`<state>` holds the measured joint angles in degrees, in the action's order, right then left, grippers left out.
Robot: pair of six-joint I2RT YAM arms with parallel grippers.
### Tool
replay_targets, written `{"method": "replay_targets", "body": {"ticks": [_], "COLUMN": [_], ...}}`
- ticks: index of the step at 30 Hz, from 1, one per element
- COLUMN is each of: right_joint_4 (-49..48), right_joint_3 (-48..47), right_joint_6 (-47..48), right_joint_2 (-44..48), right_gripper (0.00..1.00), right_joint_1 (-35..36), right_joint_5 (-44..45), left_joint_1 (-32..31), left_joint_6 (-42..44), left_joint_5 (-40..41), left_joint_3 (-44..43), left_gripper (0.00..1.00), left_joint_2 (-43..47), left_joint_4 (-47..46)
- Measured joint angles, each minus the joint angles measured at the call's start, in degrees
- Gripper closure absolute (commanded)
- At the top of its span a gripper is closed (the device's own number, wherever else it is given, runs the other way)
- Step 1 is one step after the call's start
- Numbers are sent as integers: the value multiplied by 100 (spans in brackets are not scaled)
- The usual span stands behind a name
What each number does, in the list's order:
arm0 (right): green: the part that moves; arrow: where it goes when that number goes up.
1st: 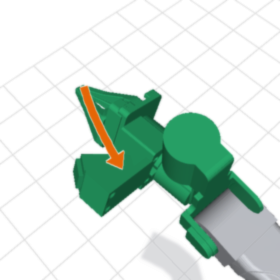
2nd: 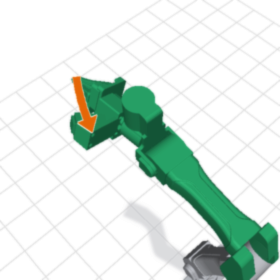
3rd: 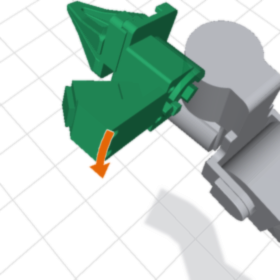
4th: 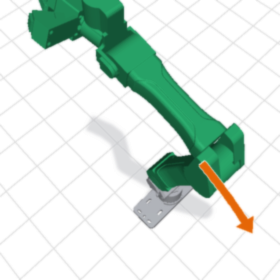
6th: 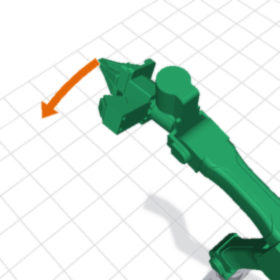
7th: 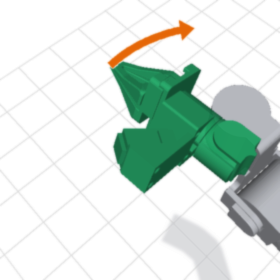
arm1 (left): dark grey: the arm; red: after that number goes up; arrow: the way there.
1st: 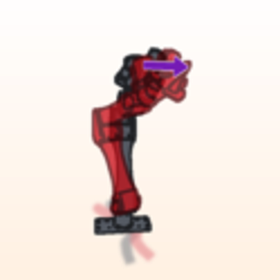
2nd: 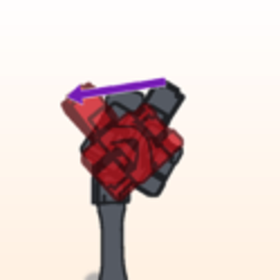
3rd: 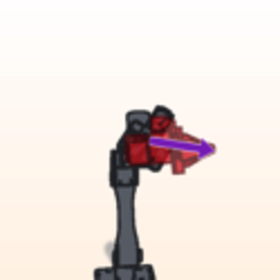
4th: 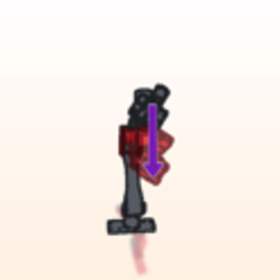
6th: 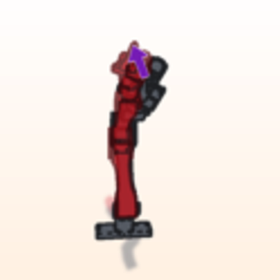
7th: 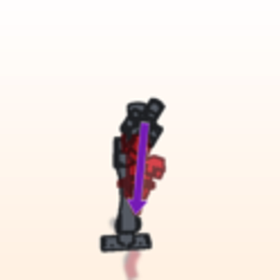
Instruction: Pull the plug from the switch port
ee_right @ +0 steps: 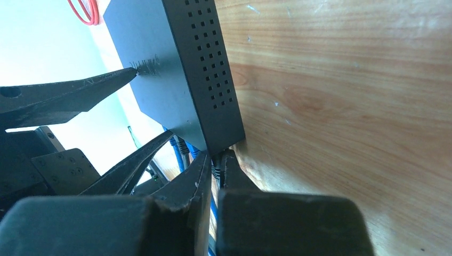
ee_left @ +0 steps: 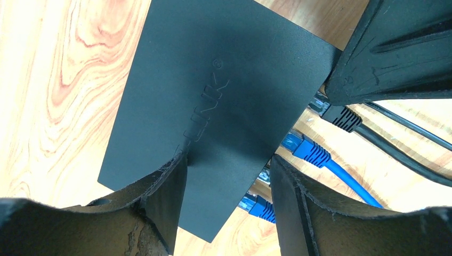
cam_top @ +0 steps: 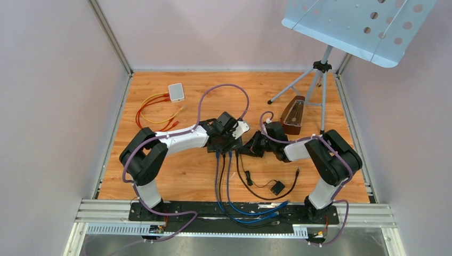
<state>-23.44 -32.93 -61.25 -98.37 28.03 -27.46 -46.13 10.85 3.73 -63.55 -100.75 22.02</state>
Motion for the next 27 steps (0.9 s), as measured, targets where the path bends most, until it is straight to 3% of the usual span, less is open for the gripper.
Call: {"method": "replay_targets", "body": {"ticks": [20, 27], "right_joint_4": [413, 1207], "right_joint_3": [20, 31], "right_joint_6": [1451, 1790], "right_joint_2": [72, 564], "right_gripper": [100, 100], "right_joint_1": [-48, -50], "right_joint_5": [-763, -466], "left_joint_1": [-7, -2], "left_joint_6": [-133, -151], "left_joint_5": [149, 140], "left_joint_3": [-186, -173], "left_gripper": [38, 29], "left_joint_2": [-160, -138], "left_joint_4": [48, 35]}}
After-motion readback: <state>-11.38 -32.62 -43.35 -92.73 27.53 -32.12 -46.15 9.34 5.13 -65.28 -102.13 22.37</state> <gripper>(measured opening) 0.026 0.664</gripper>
